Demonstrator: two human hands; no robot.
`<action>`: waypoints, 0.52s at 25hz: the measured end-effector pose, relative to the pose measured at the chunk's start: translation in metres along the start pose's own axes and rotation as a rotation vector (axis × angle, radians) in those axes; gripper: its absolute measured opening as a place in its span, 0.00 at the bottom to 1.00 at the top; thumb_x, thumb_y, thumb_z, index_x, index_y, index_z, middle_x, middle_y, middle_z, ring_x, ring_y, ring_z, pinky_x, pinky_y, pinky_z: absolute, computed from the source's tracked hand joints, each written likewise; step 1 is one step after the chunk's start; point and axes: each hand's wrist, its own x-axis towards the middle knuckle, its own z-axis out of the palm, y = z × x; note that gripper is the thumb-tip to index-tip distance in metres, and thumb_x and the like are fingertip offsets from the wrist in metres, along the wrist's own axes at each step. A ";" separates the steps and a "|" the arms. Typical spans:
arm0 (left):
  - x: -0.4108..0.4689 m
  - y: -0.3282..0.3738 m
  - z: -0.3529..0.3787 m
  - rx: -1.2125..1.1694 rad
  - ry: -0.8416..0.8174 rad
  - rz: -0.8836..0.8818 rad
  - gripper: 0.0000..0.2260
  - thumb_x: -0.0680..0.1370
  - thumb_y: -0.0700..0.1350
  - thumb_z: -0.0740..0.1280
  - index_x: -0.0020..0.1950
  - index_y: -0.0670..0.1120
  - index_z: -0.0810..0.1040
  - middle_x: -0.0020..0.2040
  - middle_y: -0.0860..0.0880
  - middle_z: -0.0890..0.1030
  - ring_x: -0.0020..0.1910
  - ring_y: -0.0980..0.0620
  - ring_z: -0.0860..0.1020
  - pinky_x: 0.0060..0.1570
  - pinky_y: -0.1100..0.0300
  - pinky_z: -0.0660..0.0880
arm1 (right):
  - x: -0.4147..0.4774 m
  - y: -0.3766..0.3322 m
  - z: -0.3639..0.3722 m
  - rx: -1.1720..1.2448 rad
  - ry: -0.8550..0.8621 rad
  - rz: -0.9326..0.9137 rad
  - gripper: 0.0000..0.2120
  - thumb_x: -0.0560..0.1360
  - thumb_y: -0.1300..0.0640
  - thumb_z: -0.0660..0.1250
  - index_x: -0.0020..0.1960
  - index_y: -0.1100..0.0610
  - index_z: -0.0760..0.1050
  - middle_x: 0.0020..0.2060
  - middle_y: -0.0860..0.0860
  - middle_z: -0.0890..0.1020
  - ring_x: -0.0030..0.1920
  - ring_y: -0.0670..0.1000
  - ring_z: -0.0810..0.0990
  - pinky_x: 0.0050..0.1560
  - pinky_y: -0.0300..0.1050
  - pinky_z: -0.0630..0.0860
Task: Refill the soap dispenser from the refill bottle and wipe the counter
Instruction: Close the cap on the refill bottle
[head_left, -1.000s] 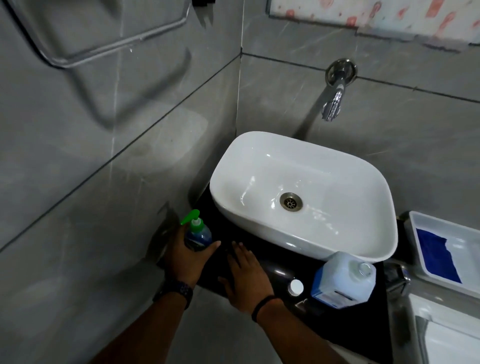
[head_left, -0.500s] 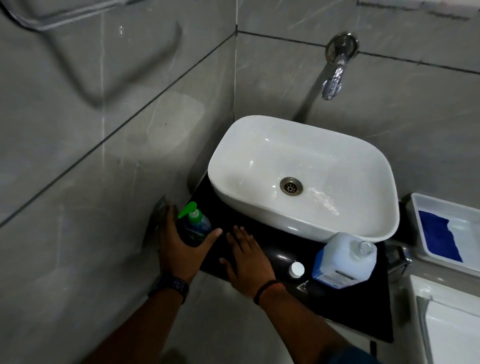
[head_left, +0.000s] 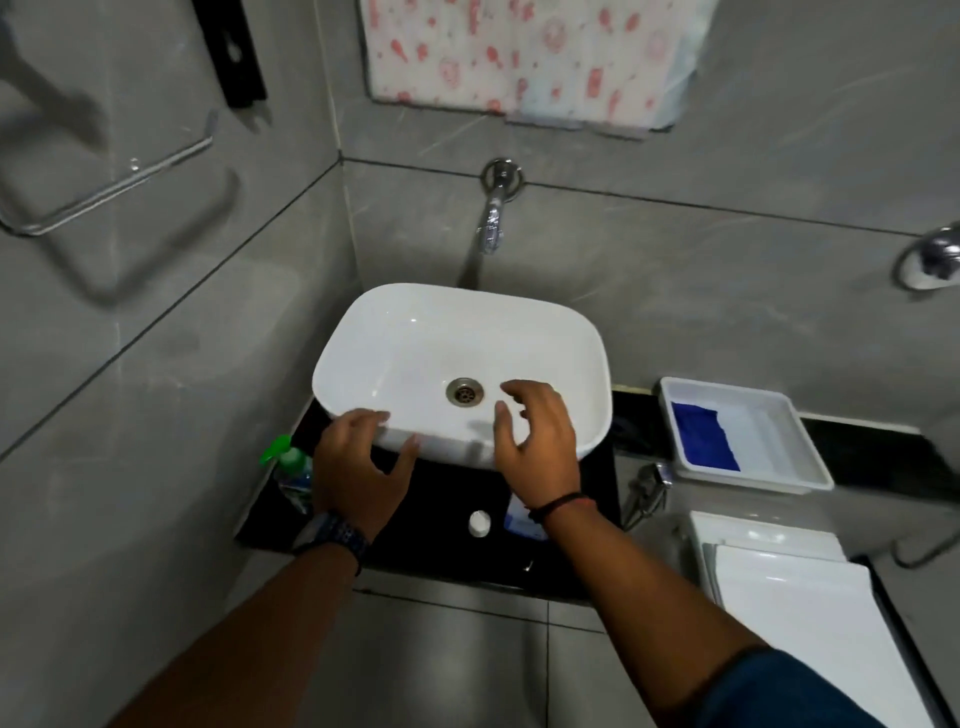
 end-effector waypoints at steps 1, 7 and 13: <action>-0.007 0.006 0.012 -0.015 -0.101 -0.033 0.18 0.71 0.55 0.69 0.50 0.41 0.81 0.50 0.41 0.80 0.51 0.41 0.79 0.51 0.51 0.76 | -0.001 0.011 -0.016 0.018 0.049 0.069 0.10 0.73 0.61 0.65 0.53 0.61 0.76 0.48 0.55 0.80 0.50 0.54 0.77 0.50 0.51 0.77; -0.053 0.012 0.086 0.180 -0.753 -0.149 0.22 0.72 0.51 0.71 0.64 0.47 0.75 0.62 0.43 0.75 0.59 0.43 0.75 0.56 0.53 0.75 | -0.047 0.081 -0.061 0.091 -0.150 0.359 0.24 0.65 0.46 0.73 0.57 0.48 0.69 0.50 0.46 0.73 0.50 0.40 0.74 0.48 0.34 0.73; -0.072 0.006 0.125 0.425 -0.891 -0.064 0.12 0.75 0.48 0.66 0.57 0.47 0.76 0.60 0.44 0.75 0.58 0.43 0.74 0.53 0.52 0.74 | -0.062 0.111 -0.043 0.074 -0.501 0.458 0.36 0.55 0.49 0.79 0.57 0.34 0.64 0.54 0.40 0.76 0.53 0.35 0.75 0.47 0.26 0.71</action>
